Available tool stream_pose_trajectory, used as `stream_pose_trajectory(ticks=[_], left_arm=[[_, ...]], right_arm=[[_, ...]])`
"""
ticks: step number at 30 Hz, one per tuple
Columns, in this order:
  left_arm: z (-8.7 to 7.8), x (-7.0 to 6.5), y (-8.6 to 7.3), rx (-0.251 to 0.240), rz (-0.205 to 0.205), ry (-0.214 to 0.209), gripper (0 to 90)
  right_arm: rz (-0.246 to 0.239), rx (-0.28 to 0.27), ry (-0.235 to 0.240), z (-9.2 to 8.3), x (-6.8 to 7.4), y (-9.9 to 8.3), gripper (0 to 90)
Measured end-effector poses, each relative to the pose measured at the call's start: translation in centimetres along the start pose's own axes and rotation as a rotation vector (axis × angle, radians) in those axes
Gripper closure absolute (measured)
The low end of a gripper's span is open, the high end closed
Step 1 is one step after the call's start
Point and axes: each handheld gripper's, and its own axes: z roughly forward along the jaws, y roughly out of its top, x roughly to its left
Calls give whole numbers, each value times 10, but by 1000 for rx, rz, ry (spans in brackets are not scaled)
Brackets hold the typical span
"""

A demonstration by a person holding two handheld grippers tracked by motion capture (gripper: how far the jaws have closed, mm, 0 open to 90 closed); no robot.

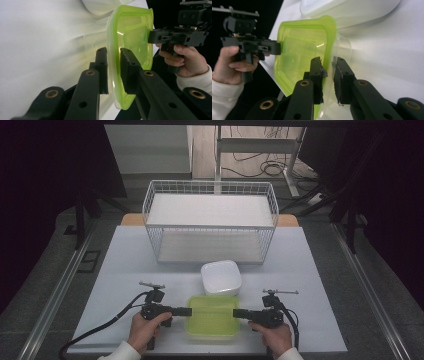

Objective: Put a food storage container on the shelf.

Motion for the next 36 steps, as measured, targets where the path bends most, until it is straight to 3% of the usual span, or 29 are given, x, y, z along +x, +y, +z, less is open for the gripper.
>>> stream_pose_trajectory(ticks=[12,17,23,36], left_arm=[[-9,-9,-2,-24,51,-13,788],[-12,-14,-3,-47,76,-10,791],[-19,-25,-2,-80,140,13,793],[-31,-39,5,-133,198,28,795]], right_arm=[[-51,-8,19,-5,6,1,793],[-99,-18,12,-8,11,3,792],[-152,-38,14,-13,19,6,791],[-218,-80,23,-19,32,17,791]])
